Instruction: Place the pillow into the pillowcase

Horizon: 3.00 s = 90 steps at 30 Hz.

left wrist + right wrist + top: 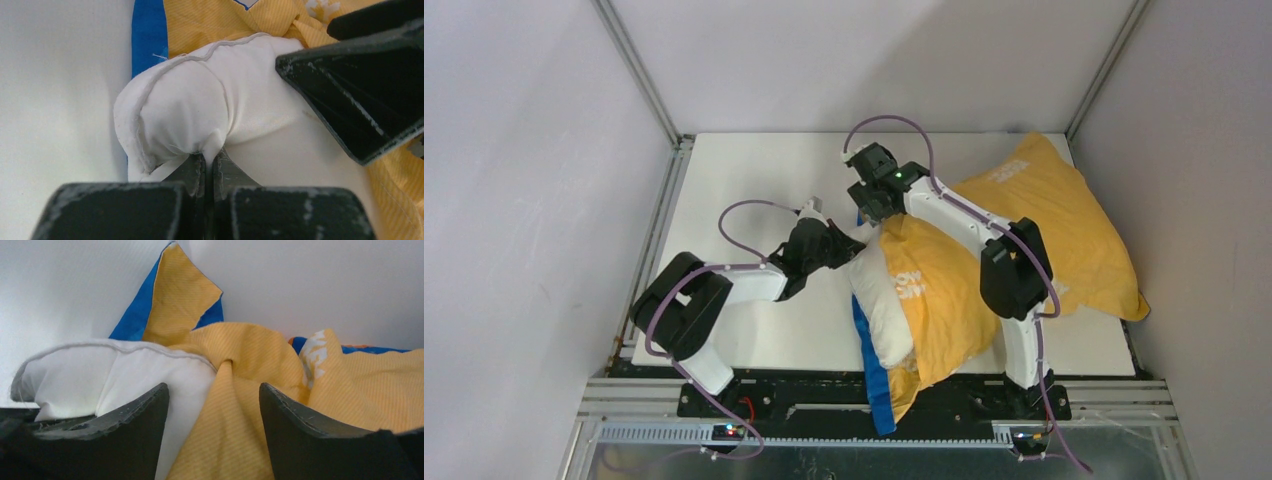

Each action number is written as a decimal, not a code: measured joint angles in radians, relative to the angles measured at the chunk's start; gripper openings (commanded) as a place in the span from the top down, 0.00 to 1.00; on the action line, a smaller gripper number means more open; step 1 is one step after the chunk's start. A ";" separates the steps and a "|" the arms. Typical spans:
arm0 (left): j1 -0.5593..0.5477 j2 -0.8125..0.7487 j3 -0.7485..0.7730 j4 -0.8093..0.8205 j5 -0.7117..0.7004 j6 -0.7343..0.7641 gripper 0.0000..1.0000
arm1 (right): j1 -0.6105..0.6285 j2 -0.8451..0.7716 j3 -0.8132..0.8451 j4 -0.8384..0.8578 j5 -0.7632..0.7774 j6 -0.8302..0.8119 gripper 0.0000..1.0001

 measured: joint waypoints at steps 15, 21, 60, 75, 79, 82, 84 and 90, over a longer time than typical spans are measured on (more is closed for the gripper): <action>-0.003 -0.013 0.000 -0.003 0.000 0.003 1.00 | -0.030 0.146 0.120 -0.038 0.047 -0.009 1.00; -0.011 -0.024 -0.002 0.002 0.000 0.018 1.00 | 0.000 0.195 0.316 -0.148 0.037 0.021 1.00; 0.052 0.008 0.128 0.001 0.043 0.051 0.81 | 0.235 -0.329 -0.149 -0.130 0.126 0.201 0.29; 0.249 -0.417 0.021 -0.358 0.026 0.077 0.10 | 0.433 -0.360 -0.251 0.019 0.200 0.108 0.21; 0.323 -0.489 -0.106 -0.417 0.013 0.072 0.09 | 0.435 -0.240 -0.250 0.062 0.253 0.068 0.16; 0.370 -0.515 -0.179 -0.456 0.018 0.070 0.06 | 0.439 -0.132 -0.249 0.080 0.327 0.048 0.14; 0.392 -0.534 -0.202 -0.486 0.021 0.071 0.05 | 0.439 -0.063 -0.240 0.079 0.401 0.042 0.15; 0.402 -0.589 -0.206 -0.498 0.034 0.071 0.08 | 0.414 0.071 -0.208 0.064 0.579 0.070 0.87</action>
